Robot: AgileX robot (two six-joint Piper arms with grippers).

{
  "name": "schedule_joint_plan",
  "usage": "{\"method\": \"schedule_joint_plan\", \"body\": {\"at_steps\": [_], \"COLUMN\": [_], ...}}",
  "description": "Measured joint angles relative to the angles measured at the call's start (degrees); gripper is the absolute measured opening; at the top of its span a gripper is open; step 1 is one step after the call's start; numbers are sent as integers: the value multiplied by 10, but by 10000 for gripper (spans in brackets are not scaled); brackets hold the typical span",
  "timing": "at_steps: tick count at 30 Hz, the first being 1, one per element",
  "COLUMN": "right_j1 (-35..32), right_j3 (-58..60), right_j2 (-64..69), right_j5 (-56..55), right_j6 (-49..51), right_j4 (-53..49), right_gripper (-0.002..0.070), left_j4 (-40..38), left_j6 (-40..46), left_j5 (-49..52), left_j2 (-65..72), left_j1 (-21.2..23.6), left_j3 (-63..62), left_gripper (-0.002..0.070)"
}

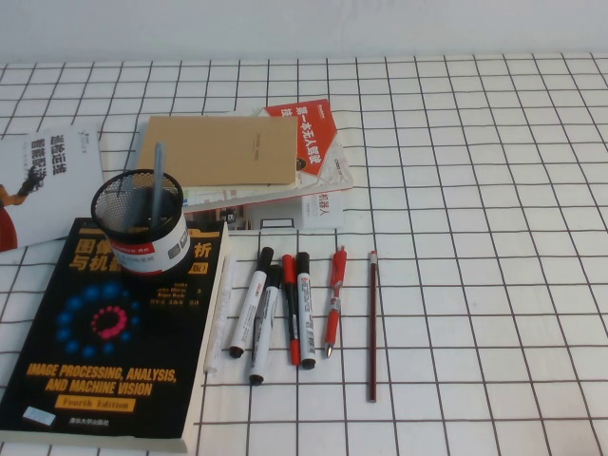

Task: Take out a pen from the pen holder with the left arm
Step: 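Take a marker out of the pen holder and lay it on the table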

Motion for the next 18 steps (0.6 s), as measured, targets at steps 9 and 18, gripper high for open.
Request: {"method": "schedule_joint_plan", "body": {"at_steps": [9, 18], "right_j1": [0, 0], "right_j3": [0, 0], "right_j2": [0, 0], "right_j5": [0, 0], "right_j6": [0, 0], "right_j4": [0, 0], "right_gripper": [-17, -16], "left_j4": [-389, -485], "left_j6": [-82, -78], "left_j5": [-91, -169], "left_j2": [0, 0], "left_j1": [0, 0], "left_j3": [0, 0], "left_gripper": [1, 1]}}
